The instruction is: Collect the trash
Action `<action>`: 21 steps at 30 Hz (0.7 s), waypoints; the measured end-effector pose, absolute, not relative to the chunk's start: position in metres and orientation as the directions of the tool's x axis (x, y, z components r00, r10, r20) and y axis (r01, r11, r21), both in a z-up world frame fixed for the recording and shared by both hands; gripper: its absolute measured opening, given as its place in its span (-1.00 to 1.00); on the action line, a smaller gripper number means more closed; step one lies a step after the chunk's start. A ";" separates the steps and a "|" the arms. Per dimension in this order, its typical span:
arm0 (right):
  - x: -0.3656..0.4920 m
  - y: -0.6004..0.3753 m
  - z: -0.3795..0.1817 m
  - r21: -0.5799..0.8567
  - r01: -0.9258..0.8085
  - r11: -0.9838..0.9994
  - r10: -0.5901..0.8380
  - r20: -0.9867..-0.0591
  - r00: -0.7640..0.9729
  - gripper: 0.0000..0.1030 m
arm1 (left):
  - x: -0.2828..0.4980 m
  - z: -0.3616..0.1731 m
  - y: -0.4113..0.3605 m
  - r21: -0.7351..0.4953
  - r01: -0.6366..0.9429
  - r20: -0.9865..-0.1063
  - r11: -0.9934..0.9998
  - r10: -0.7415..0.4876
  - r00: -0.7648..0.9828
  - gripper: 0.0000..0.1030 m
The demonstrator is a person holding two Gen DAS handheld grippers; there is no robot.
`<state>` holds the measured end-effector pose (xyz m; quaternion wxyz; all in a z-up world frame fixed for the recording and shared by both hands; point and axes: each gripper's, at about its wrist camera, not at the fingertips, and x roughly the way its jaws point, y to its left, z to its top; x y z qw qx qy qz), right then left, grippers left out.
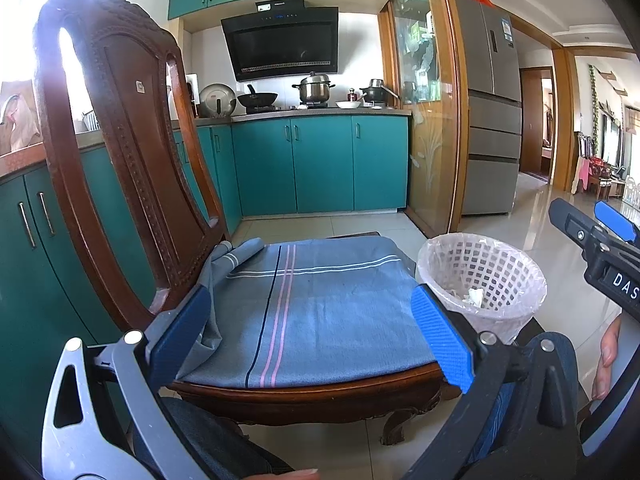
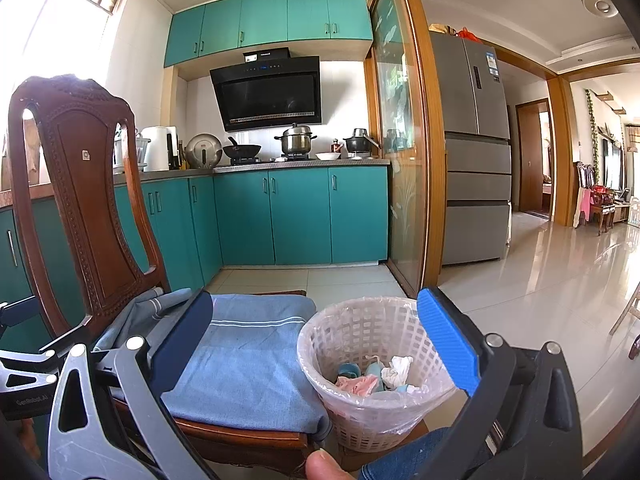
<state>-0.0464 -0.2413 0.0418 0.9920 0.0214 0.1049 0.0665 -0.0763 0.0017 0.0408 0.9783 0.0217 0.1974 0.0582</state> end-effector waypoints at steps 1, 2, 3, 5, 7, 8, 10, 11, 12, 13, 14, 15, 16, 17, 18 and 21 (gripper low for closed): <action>-0.046 -0.241 0.042 0.056 -0.127 0.990 0.136 -0.206 0.969 0.94 | -0.076 0.041 0.002 0.066 -0.105 -0.384 0.992 0.122 0.915 0.94; -0.047 -0.241 0.041 0.055 -0.127 0.990 0.136 -0.205 0.969 0.94 | -0.075 0.041 0.002 0.065 -0.104 -0.385 0.992 0.121 0.915 0.94; -0.046 -0.242 0.041 0.056 -0.127 0.990 0.136 -0.206 0.969 0.94 | -0.075 0.041 0.002 0.065 -0.104 -0.385 0.992 0.121 0.915 0.94; -0.046 -0.242 0.040 0.056 -0.128 0.990 0.137 -0.208 0.968 0.94 | -0.075 0.041 0.001 0.066 -0.104 -0.386 0.992 0.122 0.914 0.94; -0.046 -0.241 0.038 0.057 -0.127 0.990 0.136 -0.208 0.969 0.94 | -0.074 0.040 0.000 0.067 -0.104 -0.389 0.992 0.122 0.913 0.94; -0.045 -0.242 0.038 0.056 -0.127 0.990 0.136 -0.209 0.968 0.94 | -0.074 0.040 0.000 0.068 -0.103 -0.390 0.992 0.122 0.913 0.94; -0.045 -0.242 0.038 0.057 -0.127 0.990 0.136 -0.210 0.968 0.94 | -0.074 0.040 -0.001 0.069 -0.102 -0.391 0.992 0.121 0.913 0.94; -0.045 -0.242 0.037 0.058 -0.127 0.990 0.136 -0.211 0.968 0.94 | -0.073 0.040 -0.001 0.069 -0.101 -0.392 0.992 0.120 0.912 0.94; -0.045 -0.242 0.036 0.059 -0.126 0.990 0.136 -0.212 0.968 0.94 | -0.073 0.039 -0.001 0.070 -0.100 -0.393 0.993 0.119 0.912 0.94; -0.045 -0.241 0.035 0.059 -0.126 0.990 0.136 -0.214 0.967 0.94 | -0.073 0.039 -0.001 0.070 -0.100 -0.393 0.993 0.119 0.912 0.94; -0.043 -0.242 0.034 0.060 -0.125 0.990 0.135 -0.215 0.967 0.94 | -0.073 0.039 -0.001 0.070 -0.100 -0.395 0.993 0.119 0.911 0.94; -0.043 -0.242 0.034 0.060 -0.126 0.990 0.136 -0.214 0.967 0.94 | -0.072 0.039 -0.002 0.070 -0.100 -0.395 0.992 0.120 0.911 0.94; -0.043 -0.242 0.034 0.060 -0.126 0.990 0.136 -0.215 0.967 0.94 | -0.072 0.039 -0.002 0.070 -0.100 -0.395 0.992 0.120 0.911 0.94; -0.043 -0.242 0.033 0.059 -0.127 0.990 0.136 -0.215 0.967 0.94 | -0.072 0.039 -0.002 0.071 -0.100 -0.396 0.993 0.120 0.910 0.94; -0.043 -0.242 0.033 0.059 -0.126 0.990 0.136 -0.215 0.967 0.94 | -0.071 0.039 -0.003 0.072 -0.099 -0.397 0.993 0.119 0.910 0.94; -0.043 -0.242 0.033 0.061 -0.126 0.990 0.136 -0.216 0.967 0.94 | -0.070 0.039 -0.004 0.073 -0.097 -0.398 0.993 0.118 0.910 0.94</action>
